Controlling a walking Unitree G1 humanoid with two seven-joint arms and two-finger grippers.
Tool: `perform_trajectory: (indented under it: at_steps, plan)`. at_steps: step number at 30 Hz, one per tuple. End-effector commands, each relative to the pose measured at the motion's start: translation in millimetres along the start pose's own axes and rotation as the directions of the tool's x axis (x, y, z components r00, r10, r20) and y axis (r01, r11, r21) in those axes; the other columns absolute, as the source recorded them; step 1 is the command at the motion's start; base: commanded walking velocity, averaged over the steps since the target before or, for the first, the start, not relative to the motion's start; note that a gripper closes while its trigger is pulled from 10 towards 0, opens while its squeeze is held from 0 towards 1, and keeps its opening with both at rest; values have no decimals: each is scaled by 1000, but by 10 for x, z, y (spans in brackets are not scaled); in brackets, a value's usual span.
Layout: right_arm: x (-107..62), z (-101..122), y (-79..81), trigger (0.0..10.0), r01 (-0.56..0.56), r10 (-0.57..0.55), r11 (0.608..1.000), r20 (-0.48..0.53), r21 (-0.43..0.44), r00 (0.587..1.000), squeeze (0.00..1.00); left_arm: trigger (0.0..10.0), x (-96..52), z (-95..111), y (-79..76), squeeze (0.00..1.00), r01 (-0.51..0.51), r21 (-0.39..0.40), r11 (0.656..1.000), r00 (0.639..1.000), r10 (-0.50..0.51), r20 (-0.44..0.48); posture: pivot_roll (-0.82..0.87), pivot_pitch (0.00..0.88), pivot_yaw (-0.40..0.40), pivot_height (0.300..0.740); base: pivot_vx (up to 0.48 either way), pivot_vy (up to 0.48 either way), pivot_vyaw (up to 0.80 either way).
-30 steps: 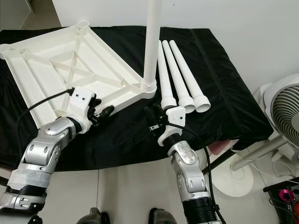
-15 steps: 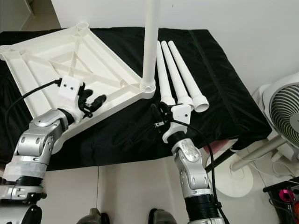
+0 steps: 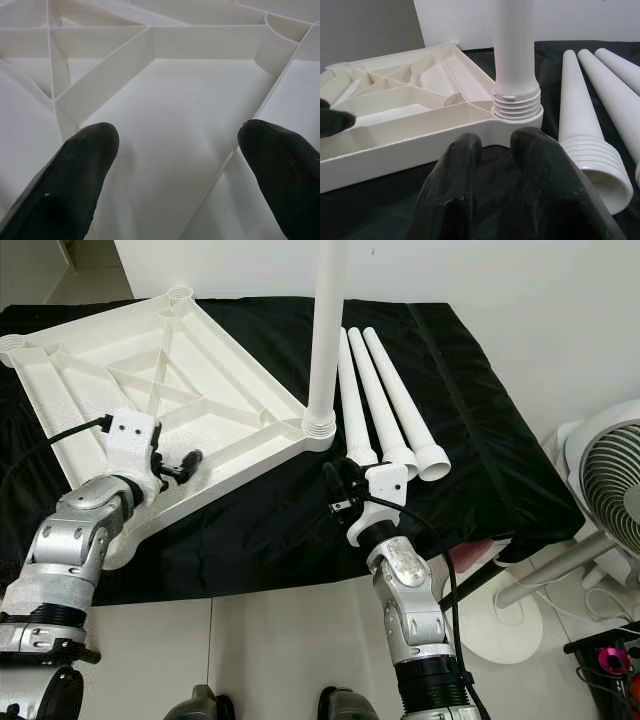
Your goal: Building children table
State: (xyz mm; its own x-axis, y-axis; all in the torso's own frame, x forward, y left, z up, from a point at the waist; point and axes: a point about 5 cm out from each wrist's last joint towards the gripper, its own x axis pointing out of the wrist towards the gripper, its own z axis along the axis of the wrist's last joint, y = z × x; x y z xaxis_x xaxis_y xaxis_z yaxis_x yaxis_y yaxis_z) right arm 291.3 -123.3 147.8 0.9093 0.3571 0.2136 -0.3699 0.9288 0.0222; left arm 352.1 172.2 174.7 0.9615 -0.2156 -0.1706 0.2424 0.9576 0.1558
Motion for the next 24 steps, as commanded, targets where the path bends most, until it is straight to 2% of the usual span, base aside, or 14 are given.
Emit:
perform_trajectory:
  at_steps: [1,3,7,14,20,24]
  plan:
    - [8,-12,-3,10000,0,0,1000,0,-2,1000,0,10000,38,29,-68,0,47,6,999,999,-47,10,-27,93,-7,740,0,0,0]
    - [12,-16,-1,10000,-1,1,1000,-1,-1,1000,0,10000,72,88,-85,0,54,-35,998,998,-53,29,-27,93,-7,740,0,0,0]
    - [21,-17,15,10000,-6,6,1000,-1,0,1000,0,10000,112,128,-143,0,69,-32,997,997,-68,30,-25,88,-8,740,0,0,0]
    - [23,-24,40,10000,-10,10,1000,1,2,1000,0,10000,186,-51,-325,0,112,-33,993,989,-114,-92,-31,75,3,740,0,0,0]
    - [18,-20,32,10000,-1,1,1000,5,4,1000,0,10000,241,-195,-308,0,51,-25,998,983,-55,-178,-41,65,9,740,0,0,0]
    - [21,-22,36,10000,1,-1,1000,6,4,1000,0,10000,275,-214,-259,0,0,-38,999,981,-7,-193,-46,57,11,740,0,0,0]
